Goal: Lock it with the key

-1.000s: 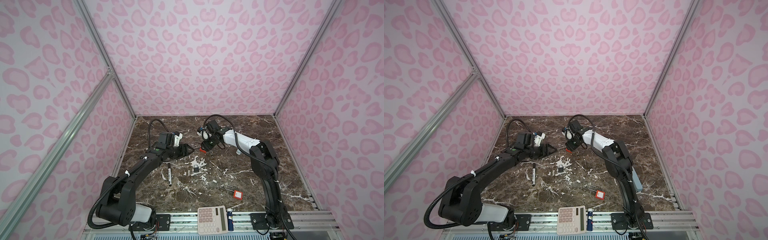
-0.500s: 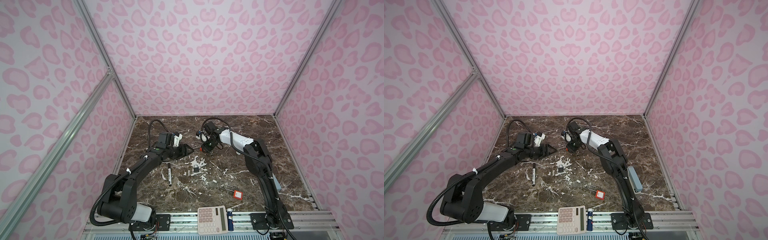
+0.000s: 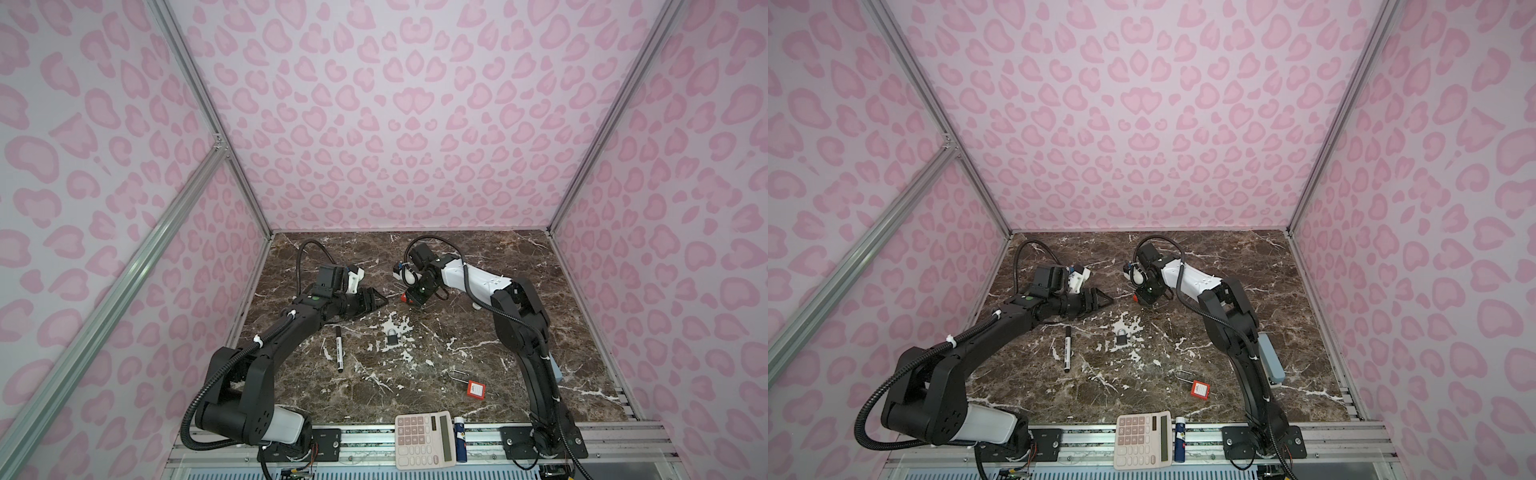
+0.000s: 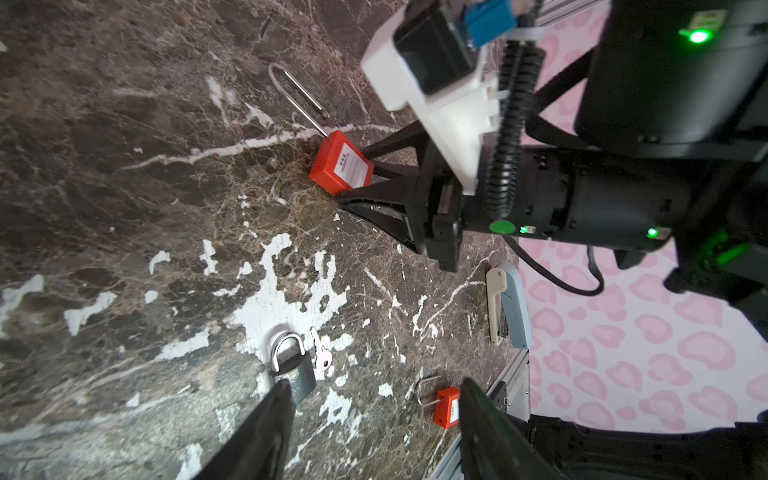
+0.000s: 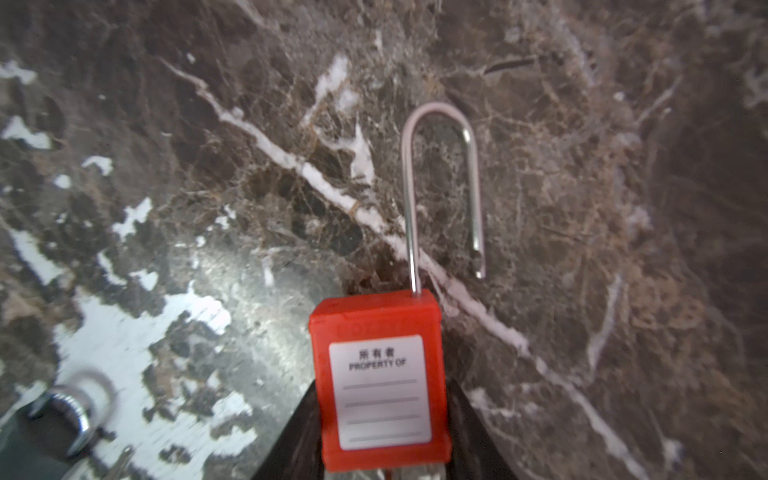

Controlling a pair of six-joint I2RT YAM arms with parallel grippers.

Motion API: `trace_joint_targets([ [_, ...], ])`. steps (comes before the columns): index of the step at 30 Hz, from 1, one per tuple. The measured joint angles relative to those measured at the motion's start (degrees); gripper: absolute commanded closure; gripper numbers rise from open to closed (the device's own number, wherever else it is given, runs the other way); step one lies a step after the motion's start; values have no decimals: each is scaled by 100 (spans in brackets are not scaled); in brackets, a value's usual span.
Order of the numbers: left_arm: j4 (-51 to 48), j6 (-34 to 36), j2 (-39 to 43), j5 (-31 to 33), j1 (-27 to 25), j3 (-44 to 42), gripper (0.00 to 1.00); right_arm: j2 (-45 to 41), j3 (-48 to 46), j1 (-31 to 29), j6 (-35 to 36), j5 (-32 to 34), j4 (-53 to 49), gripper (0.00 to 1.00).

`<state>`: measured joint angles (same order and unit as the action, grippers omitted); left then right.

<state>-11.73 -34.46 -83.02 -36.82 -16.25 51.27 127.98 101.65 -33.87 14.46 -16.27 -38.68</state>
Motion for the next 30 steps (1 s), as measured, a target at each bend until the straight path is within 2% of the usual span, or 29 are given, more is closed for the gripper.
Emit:
trace_joint_targets([
  [9,262,-382,9,22,-66,35,35,-1497,-1272,-59,-629,-485,798,69],
  [16,758,-791,55,-120,-321,35,36,-2409,-2133,-356,-1086,-791,1322,70],
  [25,1185,-1091,66,-284,-404,35,40,-2885,-2424,-595,-1408,-1027,1714,71],
  [30,1272,-1156,66,-323,-444,35,52,-2933,-2428,-660,-1493,-1080,1797,71],
])
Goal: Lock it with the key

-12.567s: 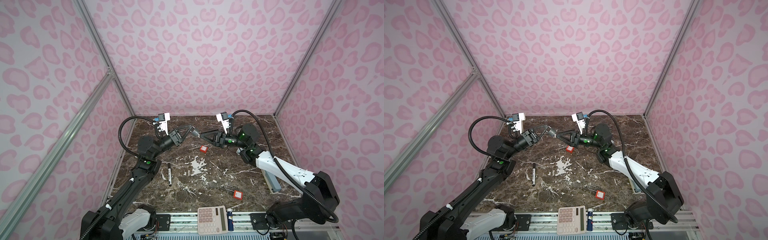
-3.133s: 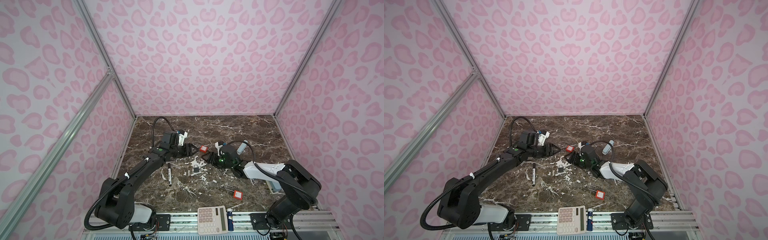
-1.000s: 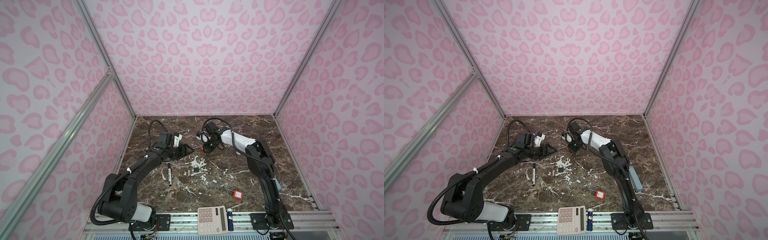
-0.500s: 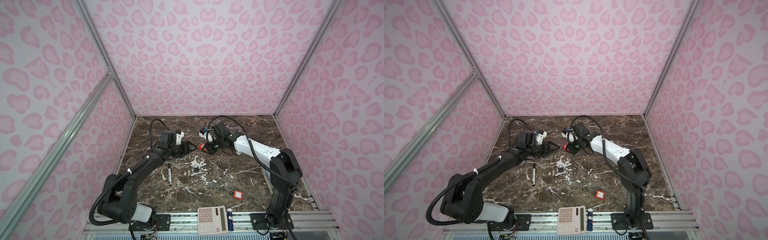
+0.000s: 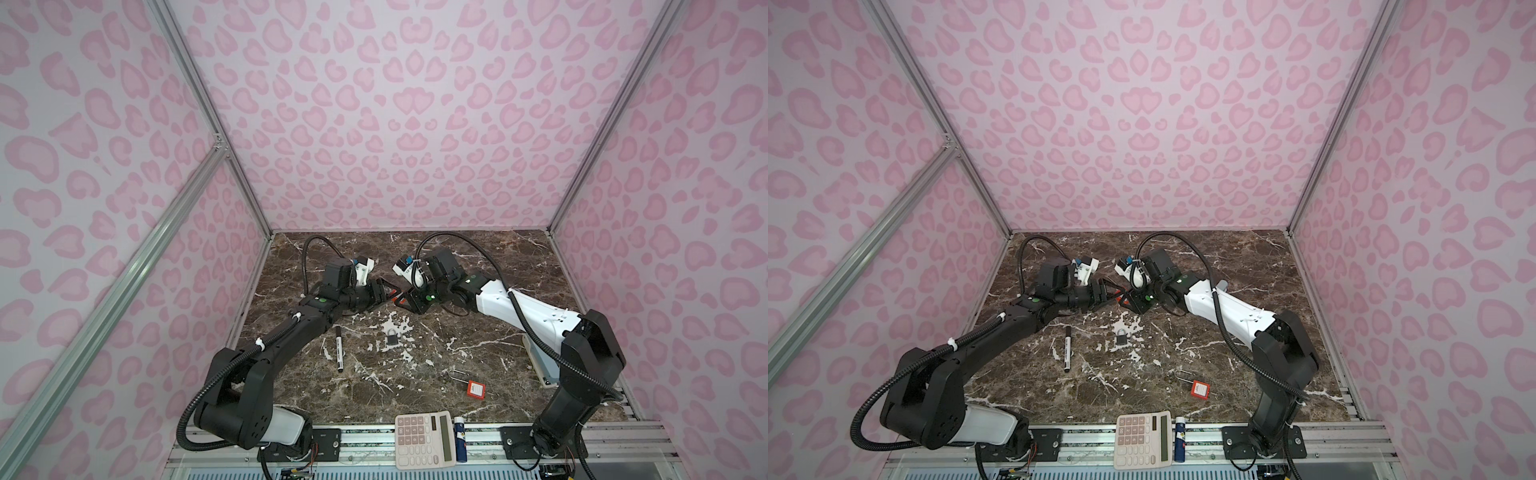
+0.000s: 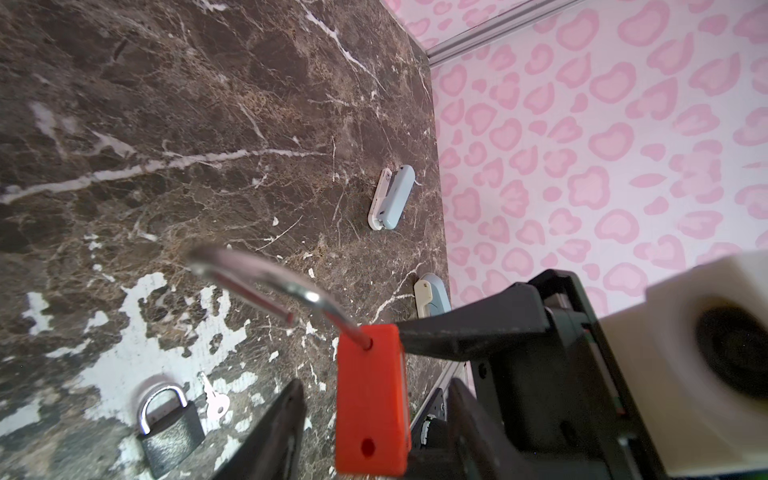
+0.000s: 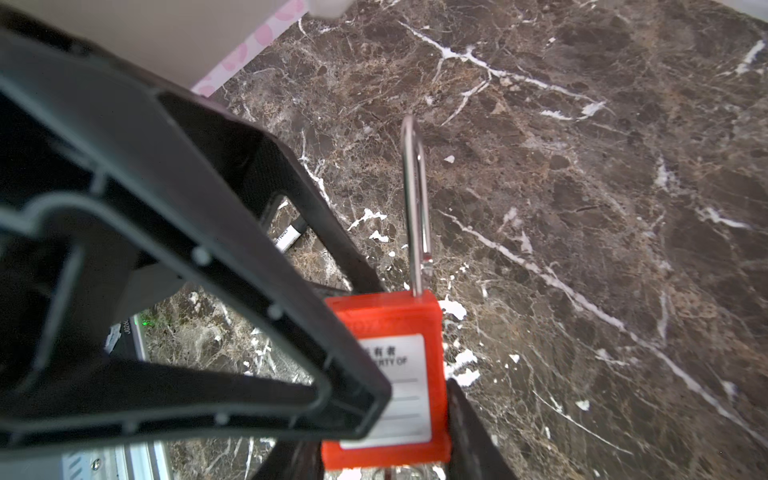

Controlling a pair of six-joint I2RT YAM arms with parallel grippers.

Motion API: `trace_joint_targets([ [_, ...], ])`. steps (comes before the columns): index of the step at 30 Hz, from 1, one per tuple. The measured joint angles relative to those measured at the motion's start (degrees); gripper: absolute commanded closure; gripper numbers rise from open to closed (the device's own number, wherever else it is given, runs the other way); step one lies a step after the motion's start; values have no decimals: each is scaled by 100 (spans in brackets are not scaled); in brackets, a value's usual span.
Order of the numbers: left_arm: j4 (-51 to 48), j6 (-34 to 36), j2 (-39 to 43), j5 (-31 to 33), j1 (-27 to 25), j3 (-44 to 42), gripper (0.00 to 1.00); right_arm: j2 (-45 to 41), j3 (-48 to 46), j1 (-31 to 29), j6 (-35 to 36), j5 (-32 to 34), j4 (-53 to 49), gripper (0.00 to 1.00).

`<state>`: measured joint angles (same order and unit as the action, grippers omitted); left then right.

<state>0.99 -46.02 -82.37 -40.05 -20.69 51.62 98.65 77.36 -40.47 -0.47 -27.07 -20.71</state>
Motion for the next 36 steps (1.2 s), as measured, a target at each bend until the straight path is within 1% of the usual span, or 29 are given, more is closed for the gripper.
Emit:
trace_joint_targets([
  [3,0,-37,0,0,0,0,63,0,4,-37,-39,-17,-2,71],
  [4,0,-39,-2,0,0,4,70,-7,7,-48,-39,-17,-2,71],
  [6,-2,-42,-2,20,2,7,80,-22,7,-66,-39,-13,-2,71],
  [10,24,-105,-2,20,7,28,91,-39,7,-68,-44,11,-2,71],
  [11,28,-105,-2,22,7,35,92,-46,7,-68,-42,9,-2,70],
  [12,31,-107,-2,17,7,42,93,-59,7,-68,-39,11,-7,68],
  [13,33,-111,-2,13,7,55,93,-74,7,-68,-39,15,-7,62],
  [15,50,-131,-2,-7,4,74,94,-118,7,-68,-39,33,-17,46],
  [16,81,-122,2,-42,0,79,94,-146,7,-61,-46,28,-28,41],
  [20,334,-197,122,-52,9,-13,94,-514,-92,146,-138,-264,72,35],
  [23,815,-352,326,-118,17,-85,95,-1097,-612,570,-658,-483,603,32],
  [27,1672,-693,535,-208,22,-92,95,-1812,-1381,1145,-2041,-713,1687,30],
  [29,2044,-874,621,-216,22,-31,96,-2070,-1661,1250,-2623,-826,2312,28],
  [31,2413,-1014,695,-210,15,118,96,-2319,-1967,1285,-3272,-914,3049,22],
  [36,3268,-1386,789,-146,11,437,96,-2597,-2535,1268,-4721,-942,4736,19],
])
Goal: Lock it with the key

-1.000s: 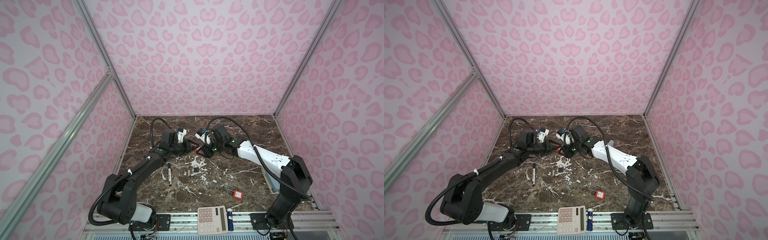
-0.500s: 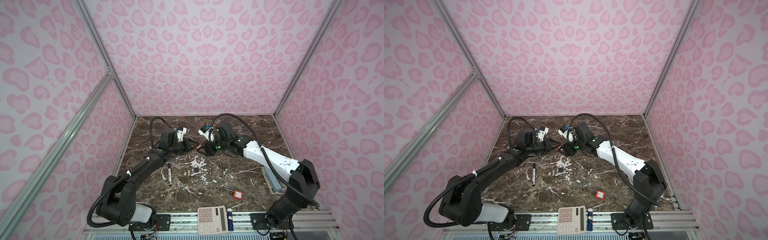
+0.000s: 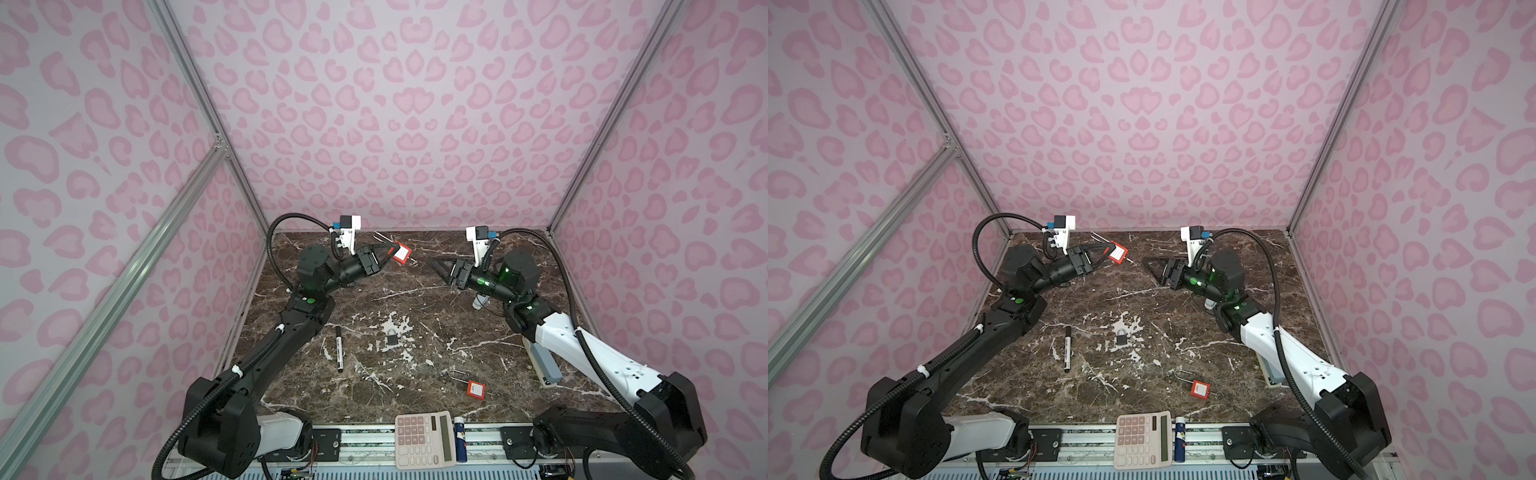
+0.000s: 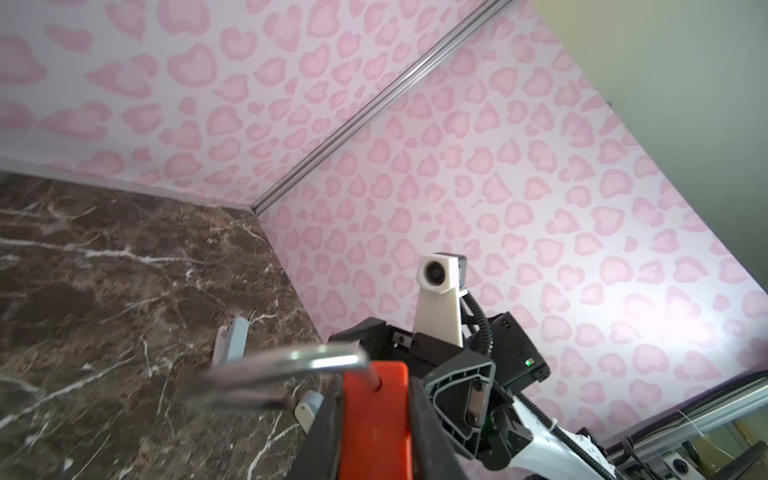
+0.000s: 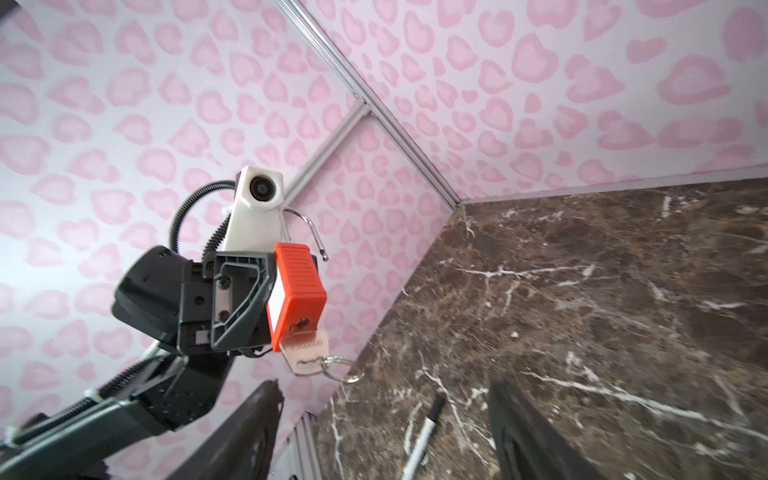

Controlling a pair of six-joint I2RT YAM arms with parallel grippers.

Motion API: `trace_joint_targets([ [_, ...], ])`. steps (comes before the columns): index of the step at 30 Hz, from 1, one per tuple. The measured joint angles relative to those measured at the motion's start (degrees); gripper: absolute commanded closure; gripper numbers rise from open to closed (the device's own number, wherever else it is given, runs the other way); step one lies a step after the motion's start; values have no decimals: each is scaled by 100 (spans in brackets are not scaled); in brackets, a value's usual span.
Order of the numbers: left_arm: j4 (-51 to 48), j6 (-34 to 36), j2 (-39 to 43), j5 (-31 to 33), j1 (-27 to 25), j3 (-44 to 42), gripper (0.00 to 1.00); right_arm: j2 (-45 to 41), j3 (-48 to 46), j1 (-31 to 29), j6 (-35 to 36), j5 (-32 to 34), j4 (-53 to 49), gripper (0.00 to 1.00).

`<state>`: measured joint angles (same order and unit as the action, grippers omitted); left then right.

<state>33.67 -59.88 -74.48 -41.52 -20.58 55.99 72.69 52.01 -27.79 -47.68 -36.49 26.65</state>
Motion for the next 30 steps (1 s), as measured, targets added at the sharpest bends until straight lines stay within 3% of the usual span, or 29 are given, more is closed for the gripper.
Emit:
trace_joint_targets([
  [4,389,-262,0,68,-35,243,96,7,46,-195,-562,17,721,17],
  [13,848,-564,186,166,-114,315,96,680,809,-748,-1091,-162,1674,19],
  [22,1014,-647,358,138,-125,328,96,1246,1145,-861,-1753,-146,2573,32],
  [30,1012,-647,378,122,-129,282,96,1292,1362,-1001,-1792,-214,2610,50],
])
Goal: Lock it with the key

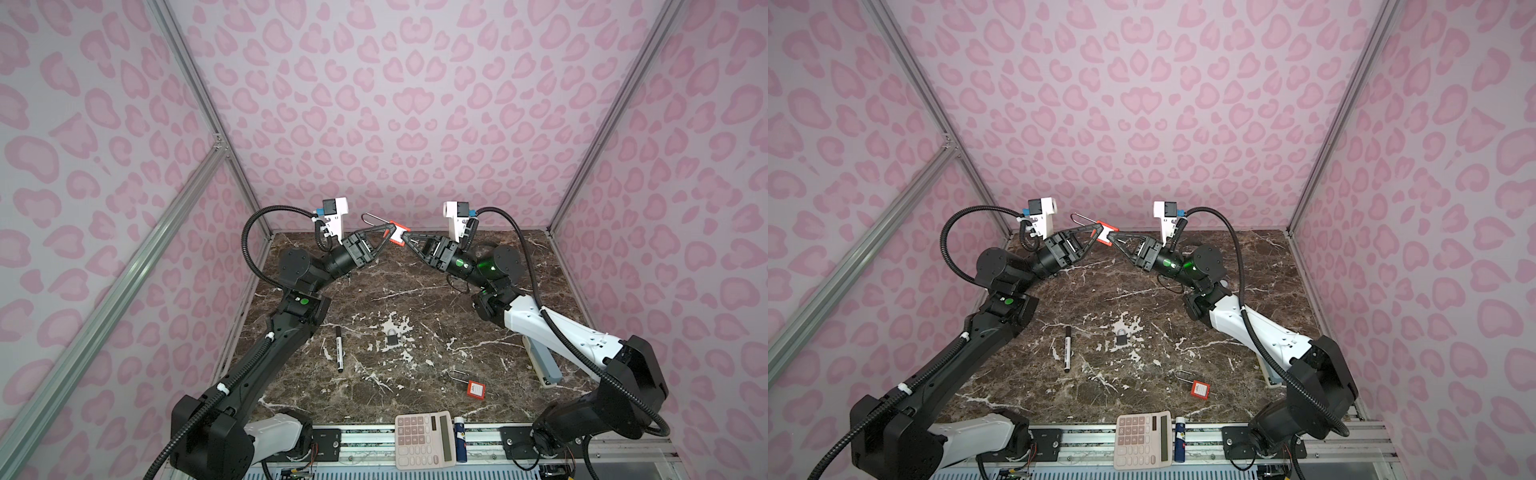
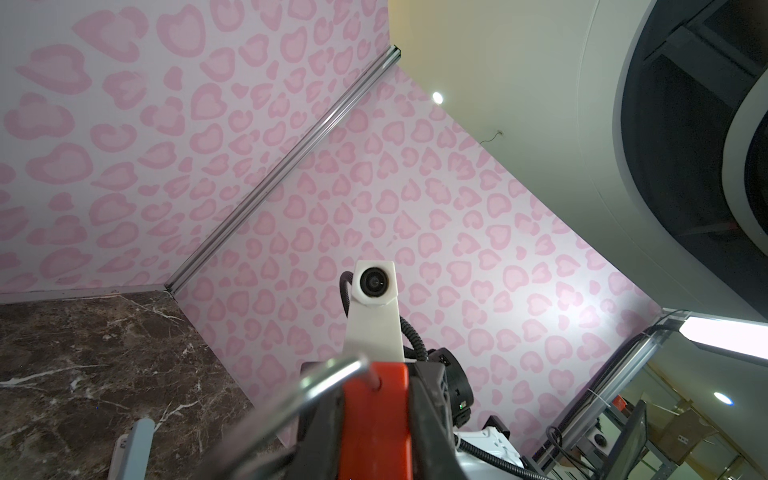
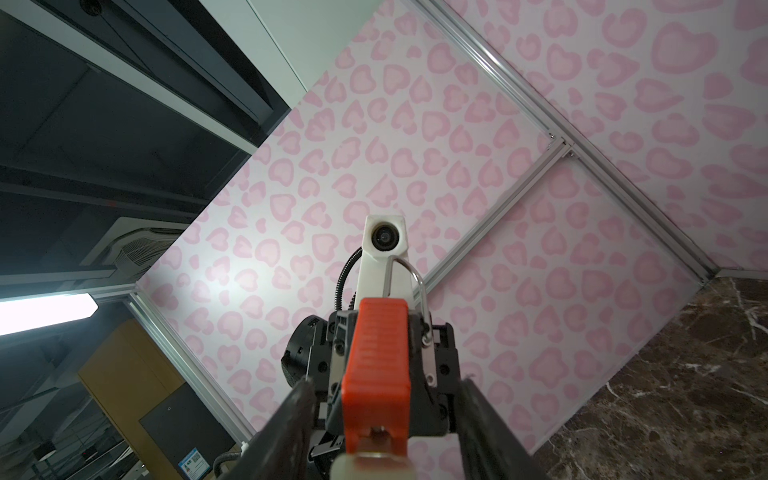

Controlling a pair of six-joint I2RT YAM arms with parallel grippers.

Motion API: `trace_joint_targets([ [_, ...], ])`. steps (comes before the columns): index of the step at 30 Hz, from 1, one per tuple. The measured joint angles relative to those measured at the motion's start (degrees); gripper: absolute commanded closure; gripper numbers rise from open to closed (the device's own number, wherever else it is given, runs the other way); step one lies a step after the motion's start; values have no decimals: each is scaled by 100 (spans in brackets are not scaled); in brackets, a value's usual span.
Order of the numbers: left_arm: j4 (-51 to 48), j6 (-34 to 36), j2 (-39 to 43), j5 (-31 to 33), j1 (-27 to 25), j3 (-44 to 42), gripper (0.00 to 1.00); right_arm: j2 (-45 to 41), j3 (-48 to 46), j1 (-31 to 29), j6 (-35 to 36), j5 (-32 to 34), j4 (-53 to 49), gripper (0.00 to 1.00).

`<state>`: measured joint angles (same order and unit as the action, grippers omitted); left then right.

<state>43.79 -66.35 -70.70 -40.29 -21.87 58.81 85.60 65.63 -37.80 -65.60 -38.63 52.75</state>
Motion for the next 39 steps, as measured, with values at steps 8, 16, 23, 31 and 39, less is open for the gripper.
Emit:
trace_joint_targets([
  [8,0,2,0,-2,0,-24,96,92,90,-83,24,-42,-68,60],
  [16,0,2,2,-2,0,-50,96,179,118,-120,22,-59,-26,73],
  [23,4,17,2,11,0,-85,86,192,116,-125,15,-63,-22,86],
  [31,0,48,63,33,-7,-181,36,192,13,-114,-48,-46,-33,87],
  [39,-87,210,197,66,15,-254,30,70,-122,-22,-37,-44,-39,87],
])
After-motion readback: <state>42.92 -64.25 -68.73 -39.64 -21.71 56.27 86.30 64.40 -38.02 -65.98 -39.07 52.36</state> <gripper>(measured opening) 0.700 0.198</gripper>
